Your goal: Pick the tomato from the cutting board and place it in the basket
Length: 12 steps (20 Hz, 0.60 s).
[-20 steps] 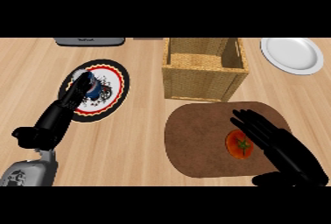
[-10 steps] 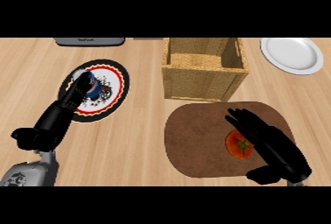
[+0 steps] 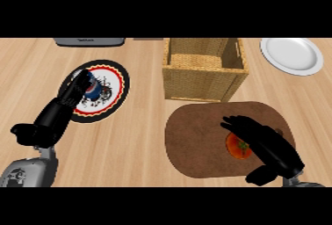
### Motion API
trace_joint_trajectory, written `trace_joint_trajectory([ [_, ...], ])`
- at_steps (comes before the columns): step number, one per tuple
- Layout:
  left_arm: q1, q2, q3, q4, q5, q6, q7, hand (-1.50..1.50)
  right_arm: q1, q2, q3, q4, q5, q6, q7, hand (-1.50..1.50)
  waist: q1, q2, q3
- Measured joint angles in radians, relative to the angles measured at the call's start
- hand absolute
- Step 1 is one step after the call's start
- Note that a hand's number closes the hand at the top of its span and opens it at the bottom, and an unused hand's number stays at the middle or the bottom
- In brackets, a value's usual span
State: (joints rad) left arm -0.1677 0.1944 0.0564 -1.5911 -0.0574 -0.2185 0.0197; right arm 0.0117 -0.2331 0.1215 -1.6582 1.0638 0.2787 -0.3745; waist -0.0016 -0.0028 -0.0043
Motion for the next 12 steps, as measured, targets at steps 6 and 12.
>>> trace_joint_trajectory([
  [6,0.005,-0.015,-0.002,-0.021,-0.010,0.004,0.016,0.00,-0.020,-0.006,0.032,0.045,0.059,-0.026,-0.023,1.50,0.001,-0.004,-0.004],
  [12,0.004,-0.022,-0.002,-0.020,-0.017,-0.001,0.018,0.00,-0.034,-0.021,0.064,0.081,0.134,-0.115,-0.075,1.50,0.000,-0.009,-0.010],
])
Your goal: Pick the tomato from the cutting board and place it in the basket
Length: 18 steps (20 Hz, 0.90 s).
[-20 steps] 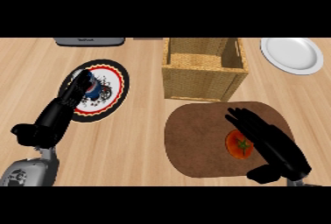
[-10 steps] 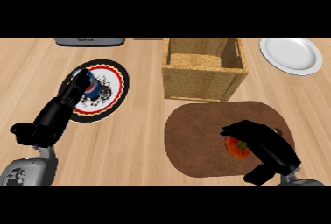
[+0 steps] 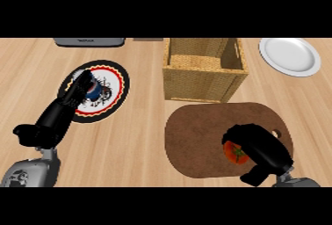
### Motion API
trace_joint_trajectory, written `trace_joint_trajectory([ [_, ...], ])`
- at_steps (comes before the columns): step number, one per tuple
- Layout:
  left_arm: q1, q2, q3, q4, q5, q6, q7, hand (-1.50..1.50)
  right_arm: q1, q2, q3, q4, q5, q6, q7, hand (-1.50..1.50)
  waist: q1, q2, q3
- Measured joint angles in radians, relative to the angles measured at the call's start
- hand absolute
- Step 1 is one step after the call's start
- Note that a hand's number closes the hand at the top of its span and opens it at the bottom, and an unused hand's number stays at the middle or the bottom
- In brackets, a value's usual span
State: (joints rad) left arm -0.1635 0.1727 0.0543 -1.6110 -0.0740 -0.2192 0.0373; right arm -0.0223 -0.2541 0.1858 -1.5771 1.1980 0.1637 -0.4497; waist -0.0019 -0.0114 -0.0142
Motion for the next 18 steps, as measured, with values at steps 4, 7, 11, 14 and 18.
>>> trace_joint_trajectory([
  [4,-0.015,0.000,0.002,0.011,0.002,-0.003,0.003,0.00,-0.014,0.108,0.123,-0.038,0.122,0.057,0.202,1.50,0.002,-0.001,-0.007],
  [7,-0.026,-0.001,-0.001,0.022,0.001,-0.006,0.002,0.00,-0.022,0.149,0.222,-0.043,0.155,0.106,0.396,1.50,0.010,0.000,-0.010],
  [11,-0.026,-0.005,-0.007,0.022,0.004,-0.012,0.000,0.00,-0.033,0.183,0.376,-0.060,0.133,0.097,0.644,1.50,0.024,0.001,-0.006],
  [14,-0.031,-0.008,-0.011,0.027,-0.003,-0.008,-0.009,0.00,-0.041,0.213,0.490,-0.065,0.046,0.048,0.811,1.50,0.031,0.008,0.003],
  [18,-0.036,-0.008,-0.010,0.033,0.000,-0.011,-0.008,0.00,-0.053,0.238,0.624,-0.114,-0.121,-0.069,0.980,1.50,0.037,0.013,0.011],
])
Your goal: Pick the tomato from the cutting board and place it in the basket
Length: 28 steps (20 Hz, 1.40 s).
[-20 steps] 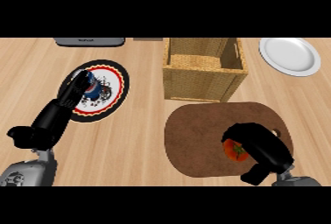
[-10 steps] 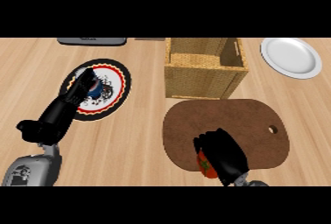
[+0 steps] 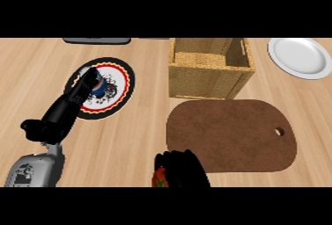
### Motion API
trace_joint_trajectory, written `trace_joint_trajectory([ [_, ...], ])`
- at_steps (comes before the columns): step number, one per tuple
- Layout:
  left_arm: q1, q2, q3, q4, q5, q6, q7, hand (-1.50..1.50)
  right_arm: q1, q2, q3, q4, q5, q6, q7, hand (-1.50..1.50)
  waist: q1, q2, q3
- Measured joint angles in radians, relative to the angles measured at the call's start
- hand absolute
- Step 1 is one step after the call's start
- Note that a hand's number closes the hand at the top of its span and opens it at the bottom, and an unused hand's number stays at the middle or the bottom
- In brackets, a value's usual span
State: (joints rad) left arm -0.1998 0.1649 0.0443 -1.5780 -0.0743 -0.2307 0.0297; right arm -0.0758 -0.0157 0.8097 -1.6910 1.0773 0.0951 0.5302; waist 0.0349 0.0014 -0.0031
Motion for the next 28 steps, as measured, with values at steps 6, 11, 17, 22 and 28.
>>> trace_joint_trajectory([
  [6,0.001,0.001,0.004,0.001,0.001,0.000,0.002,0.00,-0.079,-0.012,0.138,-0.108,-0.106,-0.284,0.134,1.50,-0.006,-0.004,0.003],
  [11,0.010,0.015,0.014,0.003,0.002,-0.007,-0.008,0.00,-0.209,-0.041,0.186,-0.175,-0.088,-0.414,0.276,1.50,-0.013,-0.007,0.002],
  [17,0.001,0.019,0.023,0.002,0.008,-0.008,0.009,0.00,-0.401,-0.012,0.175,-0.294,-0.097,-0.393,0.511,1.50,-0.018,-0.009,0.001],
  [22,0.007,0.007,0.016,0.011,0.000,0.000,-0.003,0.00,-0.593,-0.002,0.070,-0.281,-0.122,-0.326,0.599,1.50,-0.018,-0.008,0.000],
  [28,0.014,0.000,0.006,0.004,-0.011,0.003,-0.012,0.00,-0.791,0.003,-0.095,-0.134,-0.183,-0.323,0.618,1.50,-0.011,-0.004,0.001],
])
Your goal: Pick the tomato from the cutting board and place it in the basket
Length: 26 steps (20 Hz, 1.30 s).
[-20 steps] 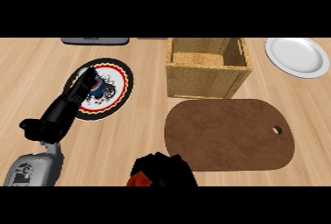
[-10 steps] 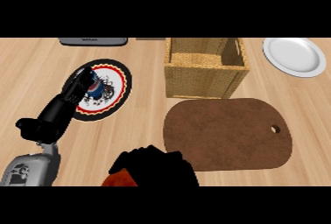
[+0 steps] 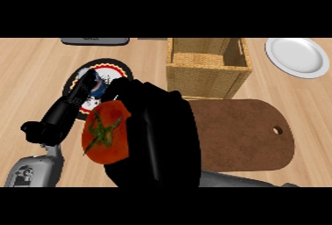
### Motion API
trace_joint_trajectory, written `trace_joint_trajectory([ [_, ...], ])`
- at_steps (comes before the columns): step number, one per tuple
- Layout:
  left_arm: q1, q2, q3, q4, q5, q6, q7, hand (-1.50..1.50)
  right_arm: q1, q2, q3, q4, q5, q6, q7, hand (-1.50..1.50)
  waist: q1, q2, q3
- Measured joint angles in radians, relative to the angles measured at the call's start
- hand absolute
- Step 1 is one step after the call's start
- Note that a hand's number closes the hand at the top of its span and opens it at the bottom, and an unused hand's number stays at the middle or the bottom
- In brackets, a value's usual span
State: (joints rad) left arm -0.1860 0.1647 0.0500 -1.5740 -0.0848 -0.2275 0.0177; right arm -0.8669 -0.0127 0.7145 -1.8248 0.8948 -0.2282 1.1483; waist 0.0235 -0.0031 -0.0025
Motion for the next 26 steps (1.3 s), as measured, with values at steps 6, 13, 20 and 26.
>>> trace_joint_trajectory([
  [6,-0.010,0.002,0.003,-0.010,0.006,-0.004,0.019,0.00,-0.145,0.004,-0.169,0.196,-0.015,-0.029,-0.034,1.50,0.002,0.003,0.001],
  [13,-0.007,0.005,0.009,-0.007,0.005,-0.006,0.015,0.00,-0.240,0.000,-0.361,0.385,0.004,-0.091,-0.099,1.50,-0.005,0.005,0.001],
  [20,-0.010,-0.001,0.013,0.004,0.001,-0.002,-0.001,0.00,-0.241,-0.010,-0.499,0.543,-0.031,-0.141,-0.201,1.50,-0.012,0.006,0.002],
  [26,0.003,0.006,0.018,-0.011,0.002,-0.010,0.001,0.00,-0.188,-0.039,-0.579,0.647,-0.096,-0.180,-0.369,1.50,-0.013,0.006,0.002],
])
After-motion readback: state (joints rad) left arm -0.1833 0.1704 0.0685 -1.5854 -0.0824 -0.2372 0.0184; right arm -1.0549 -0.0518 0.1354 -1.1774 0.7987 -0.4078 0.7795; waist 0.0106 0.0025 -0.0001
